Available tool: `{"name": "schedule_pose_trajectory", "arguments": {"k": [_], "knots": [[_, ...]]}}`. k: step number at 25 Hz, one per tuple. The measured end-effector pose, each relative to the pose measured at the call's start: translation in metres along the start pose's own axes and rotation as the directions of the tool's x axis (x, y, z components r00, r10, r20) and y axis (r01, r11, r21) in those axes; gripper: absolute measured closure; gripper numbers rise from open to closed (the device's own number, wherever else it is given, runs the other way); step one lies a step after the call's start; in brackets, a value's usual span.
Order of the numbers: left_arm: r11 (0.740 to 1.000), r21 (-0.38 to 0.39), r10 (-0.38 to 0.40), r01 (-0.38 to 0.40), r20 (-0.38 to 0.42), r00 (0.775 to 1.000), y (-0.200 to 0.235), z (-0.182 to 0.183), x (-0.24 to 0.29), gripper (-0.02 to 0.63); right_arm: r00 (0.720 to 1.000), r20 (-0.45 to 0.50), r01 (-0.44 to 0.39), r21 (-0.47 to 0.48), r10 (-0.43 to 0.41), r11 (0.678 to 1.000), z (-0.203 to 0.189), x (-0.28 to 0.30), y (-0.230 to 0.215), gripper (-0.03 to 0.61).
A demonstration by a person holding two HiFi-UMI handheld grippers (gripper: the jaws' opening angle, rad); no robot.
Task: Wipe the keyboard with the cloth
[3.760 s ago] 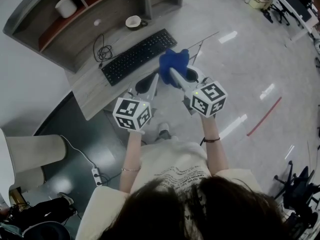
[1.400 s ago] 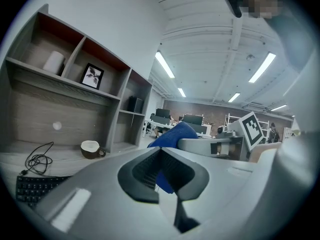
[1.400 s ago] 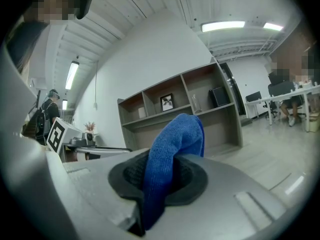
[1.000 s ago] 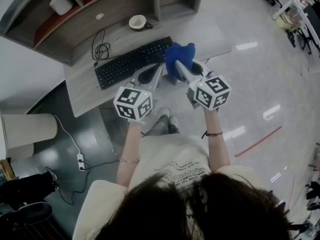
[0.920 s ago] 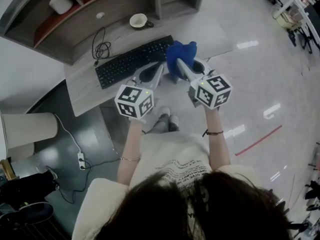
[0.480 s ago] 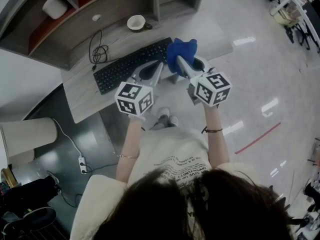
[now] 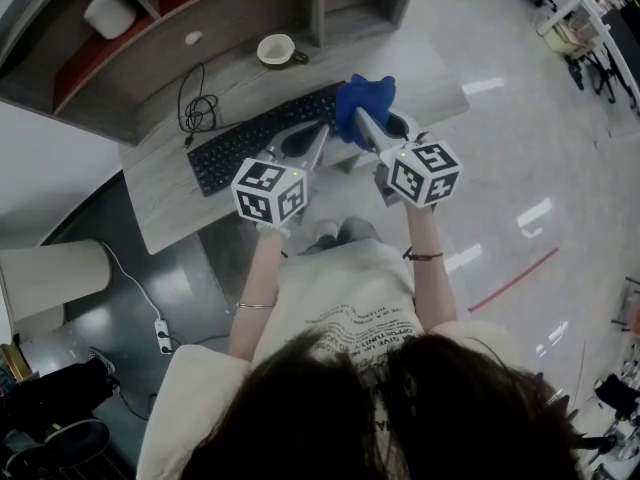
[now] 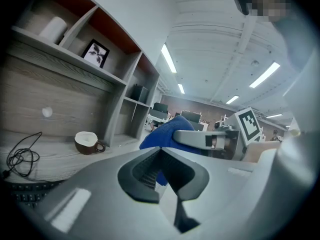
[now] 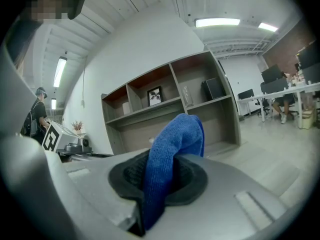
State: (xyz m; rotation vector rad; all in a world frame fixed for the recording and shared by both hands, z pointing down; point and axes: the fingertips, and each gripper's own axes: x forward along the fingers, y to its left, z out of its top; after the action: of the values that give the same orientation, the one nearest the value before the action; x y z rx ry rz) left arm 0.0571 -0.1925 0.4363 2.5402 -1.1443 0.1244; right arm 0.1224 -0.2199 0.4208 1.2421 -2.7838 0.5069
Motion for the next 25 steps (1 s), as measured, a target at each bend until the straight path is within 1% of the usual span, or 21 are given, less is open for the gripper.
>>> {"name": "schedule_pose_trajectory", "arguments": {"k": [6, 13, 18, 25], "knots": [[0.999, -0.021, 0.039, -0.039, 0.000, 0.999, 0.011, 0.000, 0.004, 0.612, 0.999, -0.025, -0.025, 0.008, 0.025, 1.000, -0.006, 0.009, -0.006, 0.520], [0.992, -0.077, 0.097, -0.097, 0.004, 0.995, 0.018, 0.001, 0.030, 0.611, 0.996, -0.074, -0.057, -0.015, 0.056, 0.998, 0.000, 0.018, -0.037, 0.520], [0.990, -0.088, 0.113, -0.113, -0.006, 0.994, 0.013, -0.001, 0.052, 0.612, 0.992, -0.097, -0.078, -0.014, 0.077, 0.997, 0.003, 0.023, -0.061, 0.520], [0.983, -0.099, 0.157, -0.157, -0.005, 0.988, 0.018, -0.001, 0.077, 0.612, 0.979, -0.151, -0.140, -0.035, 0.133, 0.990, -0.004, 0.036, -0.082, 0.520]]}}
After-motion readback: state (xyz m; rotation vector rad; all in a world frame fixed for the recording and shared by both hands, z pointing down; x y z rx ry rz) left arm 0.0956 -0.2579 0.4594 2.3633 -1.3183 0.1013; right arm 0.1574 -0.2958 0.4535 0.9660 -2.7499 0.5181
